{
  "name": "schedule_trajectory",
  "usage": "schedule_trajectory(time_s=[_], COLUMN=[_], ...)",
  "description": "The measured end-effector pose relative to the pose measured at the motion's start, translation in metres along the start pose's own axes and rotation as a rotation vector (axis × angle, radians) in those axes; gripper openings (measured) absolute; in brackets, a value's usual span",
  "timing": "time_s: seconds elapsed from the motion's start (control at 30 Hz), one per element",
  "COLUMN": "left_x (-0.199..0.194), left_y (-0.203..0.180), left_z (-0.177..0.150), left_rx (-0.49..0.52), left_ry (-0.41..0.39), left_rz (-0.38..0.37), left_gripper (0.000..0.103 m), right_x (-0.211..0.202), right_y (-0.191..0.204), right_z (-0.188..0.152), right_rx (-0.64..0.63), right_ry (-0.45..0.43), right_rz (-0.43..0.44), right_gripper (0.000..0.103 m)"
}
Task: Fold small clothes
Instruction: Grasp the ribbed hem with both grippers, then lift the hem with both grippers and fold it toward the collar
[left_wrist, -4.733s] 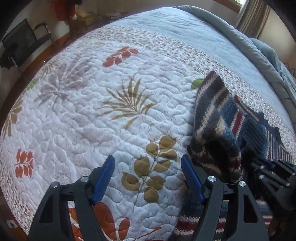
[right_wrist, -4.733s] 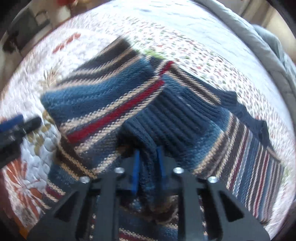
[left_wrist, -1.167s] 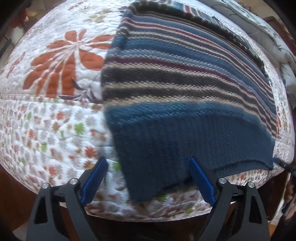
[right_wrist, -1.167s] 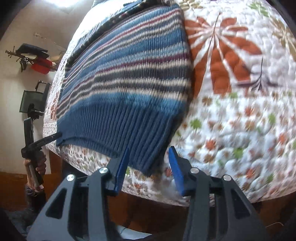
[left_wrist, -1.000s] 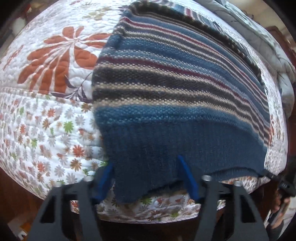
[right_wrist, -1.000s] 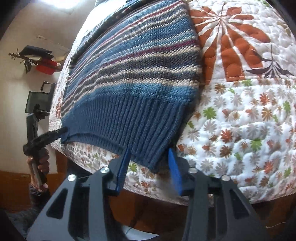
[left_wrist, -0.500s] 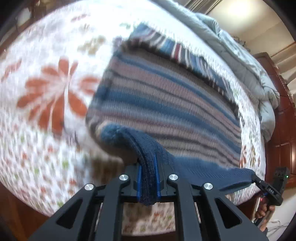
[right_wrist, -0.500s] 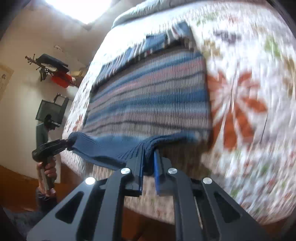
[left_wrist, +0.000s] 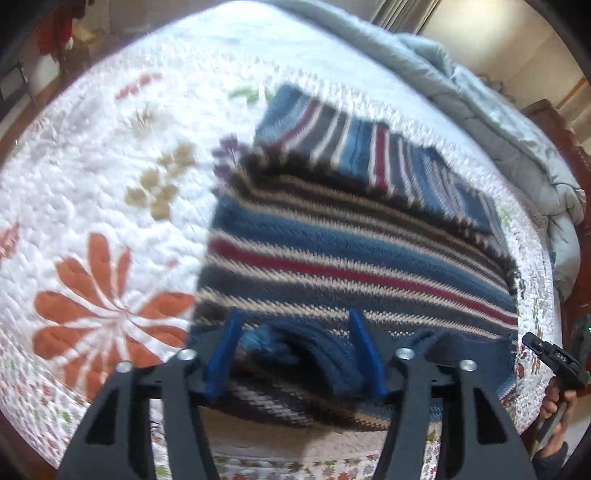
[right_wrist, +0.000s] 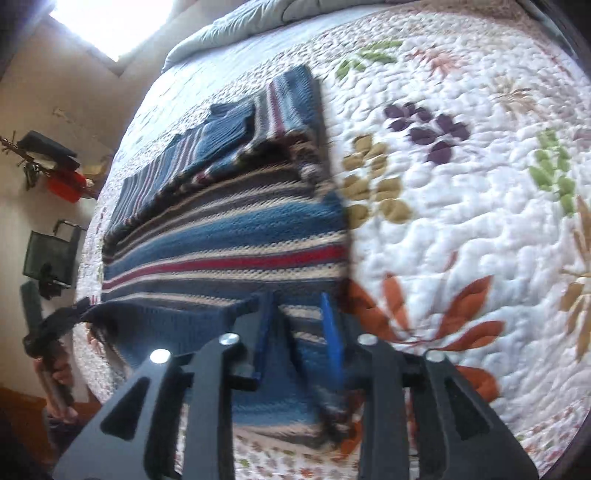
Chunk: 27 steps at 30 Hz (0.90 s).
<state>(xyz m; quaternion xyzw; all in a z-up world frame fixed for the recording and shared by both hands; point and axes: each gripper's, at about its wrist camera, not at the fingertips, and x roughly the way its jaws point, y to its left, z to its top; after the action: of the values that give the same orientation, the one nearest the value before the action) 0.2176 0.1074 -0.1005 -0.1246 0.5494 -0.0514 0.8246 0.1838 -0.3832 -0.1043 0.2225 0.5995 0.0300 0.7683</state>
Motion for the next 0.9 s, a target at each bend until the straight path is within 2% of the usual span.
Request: schedule_trajectory(time_s=[0.03,0.1,0.17,0.23,0.33,0.4,0.57,0.7,0.83,0.9], left_x=[-0.008,-0.022,-0.028,-0.028,-0.015,-0.003,0.022,0.035,0.052,0.060], left_y=[0.001,0.000,-0.013,-0.035,-0.057,-0.066,-0.058,-0.056,-0.058,-0.057], left_z=[-0.001,-0.004,-0.007,-0.015,-0.022,-0.022,0.000,0.011,0.013,0.010], left_rx=[0.018,0.076,0.175,0.323,0.472,0.525,0.488,0.463,0.424,0.402], left_ry=[-0.021,-0.061,-0.081,-0.095,-0.077,-0.059,0.018,0.082,0.114,0.136], left_rz=[0.008,0.030,0.061,0.130,0.207,0.227,0.149,-0.008,0.025,0.025], left_gripper=[0.064,0.067,0.069,0.070,0.072,0.072,0.072,0.072,0.072,0.069], right_x=[-0.005,-0.014,-0.018,-0.016,-0.007,-0.001,0.012,0.024,0.039,0.045], right_y=[-0.001,0.004,0.016,0.029,0.047,0.052,0.053,0.050,0.046,0.045], right_z=[-0.002,-0.006,-0.010,-0.013,-0.015,-0.014,-0.010,-0.003,-0.002,-0.004], right_rx=[-0.013,-0.058,-0.132,-0.202,-0.293,-0.314,-0.330,-0.323,-0.291,-0.283], right_ry=[-0.009,-0.011,0.002,0.016,0.036,0.049,0.096,0.134,0.183,0.198], right_rz=[0.000,0.018,0.017,0.002,-0.022,-0.018,0.001,-0.011,-0.045,-0.028], right_gripper=[0.034,0.047,0.052,0.052,0.057,0.061,0.061,0.062,0.062,0.062])
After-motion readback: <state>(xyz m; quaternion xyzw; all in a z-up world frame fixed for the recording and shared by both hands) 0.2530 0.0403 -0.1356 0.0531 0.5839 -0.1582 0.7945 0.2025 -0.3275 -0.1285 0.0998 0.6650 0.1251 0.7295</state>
